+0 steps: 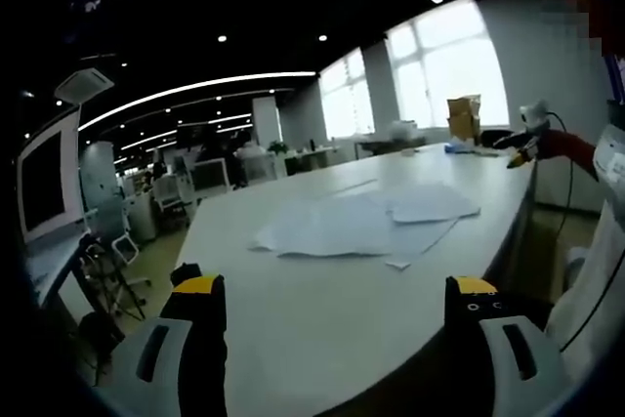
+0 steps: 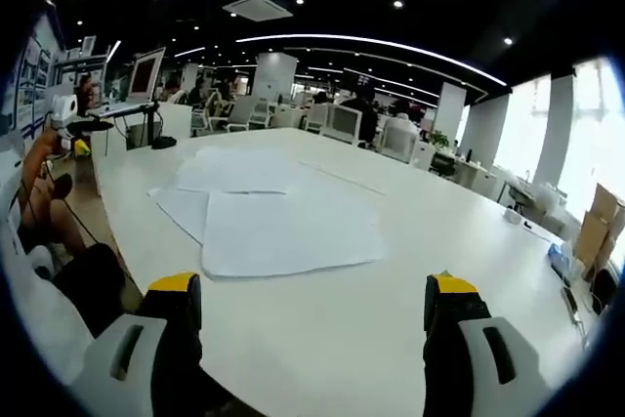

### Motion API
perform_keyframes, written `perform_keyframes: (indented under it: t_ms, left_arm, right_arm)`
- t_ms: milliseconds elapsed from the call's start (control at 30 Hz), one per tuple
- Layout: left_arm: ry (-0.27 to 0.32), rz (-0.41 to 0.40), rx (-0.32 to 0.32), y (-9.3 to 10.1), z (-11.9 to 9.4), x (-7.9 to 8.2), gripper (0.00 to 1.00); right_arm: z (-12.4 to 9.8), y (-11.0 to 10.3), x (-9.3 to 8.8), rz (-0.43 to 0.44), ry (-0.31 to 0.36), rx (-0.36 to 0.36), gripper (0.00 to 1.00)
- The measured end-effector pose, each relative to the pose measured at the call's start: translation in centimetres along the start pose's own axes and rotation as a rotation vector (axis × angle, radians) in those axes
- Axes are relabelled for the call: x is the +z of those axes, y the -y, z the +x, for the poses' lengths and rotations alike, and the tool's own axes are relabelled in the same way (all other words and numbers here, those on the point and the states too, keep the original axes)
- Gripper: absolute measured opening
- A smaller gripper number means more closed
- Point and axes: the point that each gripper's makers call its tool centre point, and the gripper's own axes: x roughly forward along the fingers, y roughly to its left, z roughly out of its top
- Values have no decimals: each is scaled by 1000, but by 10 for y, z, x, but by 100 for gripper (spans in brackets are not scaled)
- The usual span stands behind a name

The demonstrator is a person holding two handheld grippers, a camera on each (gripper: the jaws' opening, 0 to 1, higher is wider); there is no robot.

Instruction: Organize the stack of printing papers by aligning and flattening the scattered papers on the table

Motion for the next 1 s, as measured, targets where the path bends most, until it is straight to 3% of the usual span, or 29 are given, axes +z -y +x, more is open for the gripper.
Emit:
perform_keyframes:
  t_ms: [1000]
  left_arm:
    - [5, 3, -16, 9, 5, 6, 95]
  right_arm:
    - [14, 0, 10, -13, 13, 28, 89]
